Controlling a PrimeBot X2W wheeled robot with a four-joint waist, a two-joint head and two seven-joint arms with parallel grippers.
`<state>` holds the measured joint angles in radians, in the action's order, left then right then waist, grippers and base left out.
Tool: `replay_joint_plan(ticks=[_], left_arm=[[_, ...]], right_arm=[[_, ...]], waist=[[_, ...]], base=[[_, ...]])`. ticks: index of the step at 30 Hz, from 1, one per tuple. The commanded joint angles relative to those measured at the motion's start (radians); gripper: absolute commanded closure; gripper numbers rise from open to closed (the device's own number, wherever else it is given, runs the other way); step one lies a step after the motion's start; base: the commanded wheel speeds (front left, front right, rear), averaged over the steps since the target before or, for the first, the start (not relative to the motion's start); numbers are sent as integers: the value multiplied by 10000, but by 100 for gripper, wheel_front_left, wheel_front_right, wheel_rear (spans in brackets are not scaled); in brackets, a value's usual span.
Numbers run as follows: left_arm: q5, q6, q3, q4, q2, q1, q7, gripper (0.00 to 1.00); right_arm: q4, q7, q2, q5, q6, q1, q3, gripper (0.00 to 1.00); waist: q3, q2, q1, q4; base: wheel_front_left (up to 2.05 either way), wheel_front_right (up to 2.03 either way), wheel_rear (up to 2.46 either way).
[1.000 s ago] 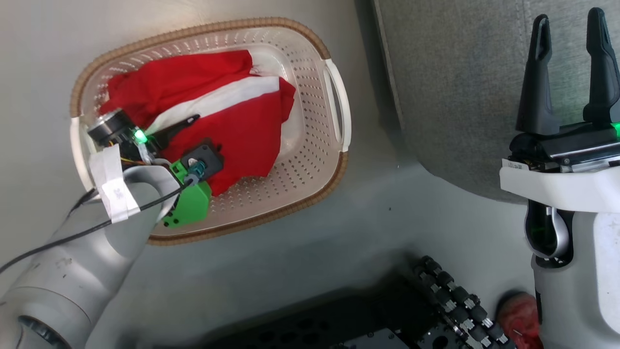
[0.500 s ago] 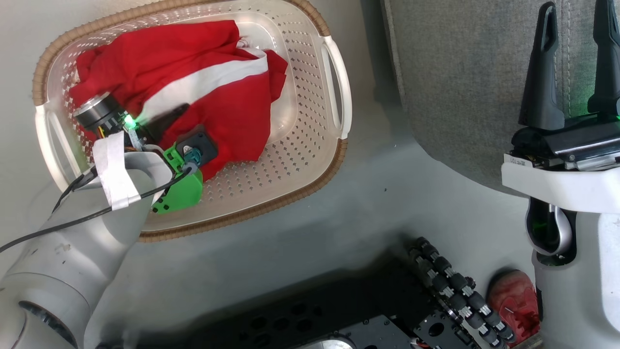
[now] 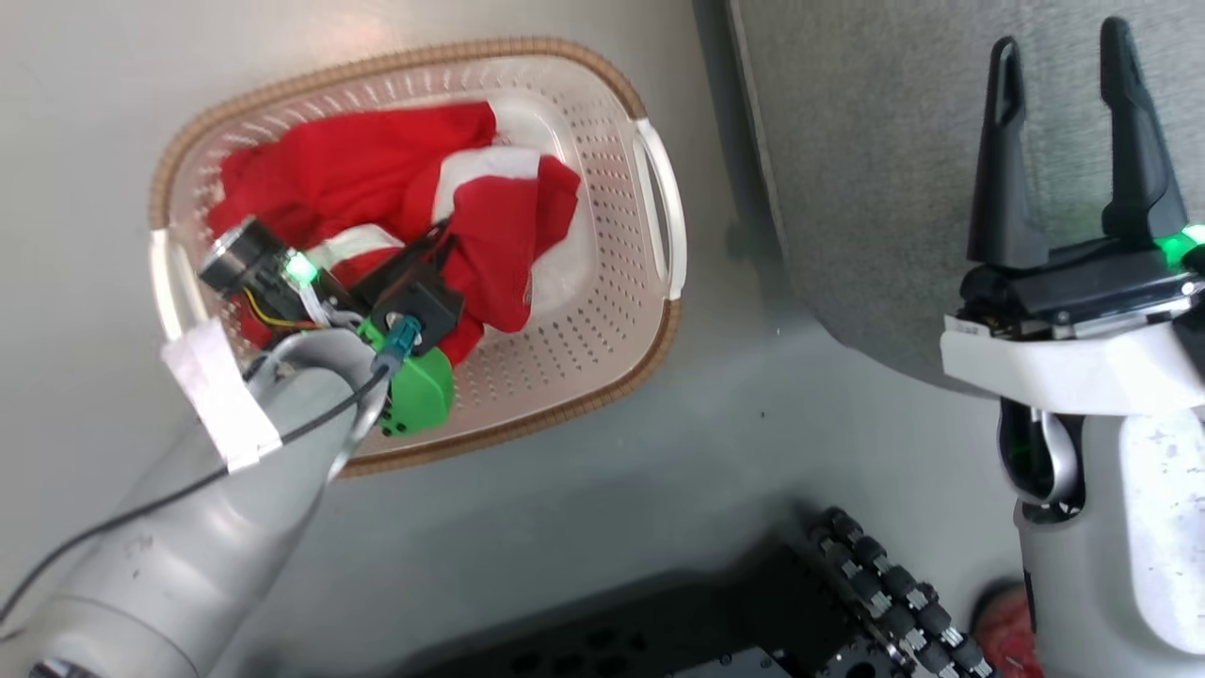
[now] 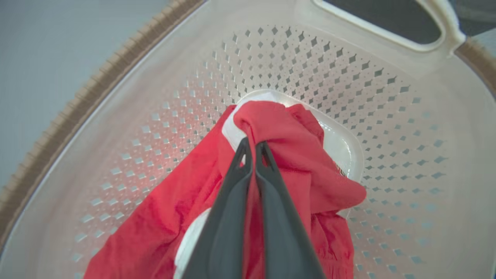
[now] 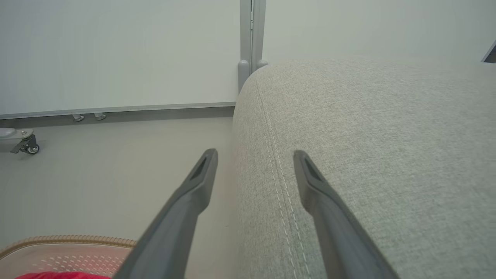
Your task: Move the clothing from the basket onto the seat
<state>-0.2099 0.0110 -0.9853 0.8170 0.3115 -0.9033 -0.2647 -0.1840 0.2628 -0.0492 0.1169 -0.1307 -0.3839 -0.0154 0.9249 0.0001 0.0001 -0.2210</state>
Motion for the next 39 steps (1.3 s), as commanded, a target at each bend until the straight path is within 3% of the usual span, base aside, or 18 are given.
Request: replay_joint_plan(ticks=[1, 8, 24, 39], left_arm=[[-104, 101, 195, -279, 88, 294, 9, 100], [-317, 231, 1613, -1949, -128, 1973, 7, 100], [129, -327, 4830, -4836, -1297, 5602, 4, 100], [943, -828, 6262, -6144, -2085, 6979, 4, 100]], right_arm=[[79, 32, -20, -107, -1, 161, -44, 0], [524, 32, -21, -355, -1, 713, -246, 0], [1364, 32, -24, -740, -1, 2702, -1119, 0], [1723, 32, -24, -857, -1, 3903, -1438, 0]], waist=[[-968, -1, -1, 345], [-2869, -1, -1, 608], [-6835, -1, -1, 998], [-9027, -1, -1, 1071]], base=[[0, 0, 0], [0, 0, 0], [0, 0, 0], [0, 0, 0]])
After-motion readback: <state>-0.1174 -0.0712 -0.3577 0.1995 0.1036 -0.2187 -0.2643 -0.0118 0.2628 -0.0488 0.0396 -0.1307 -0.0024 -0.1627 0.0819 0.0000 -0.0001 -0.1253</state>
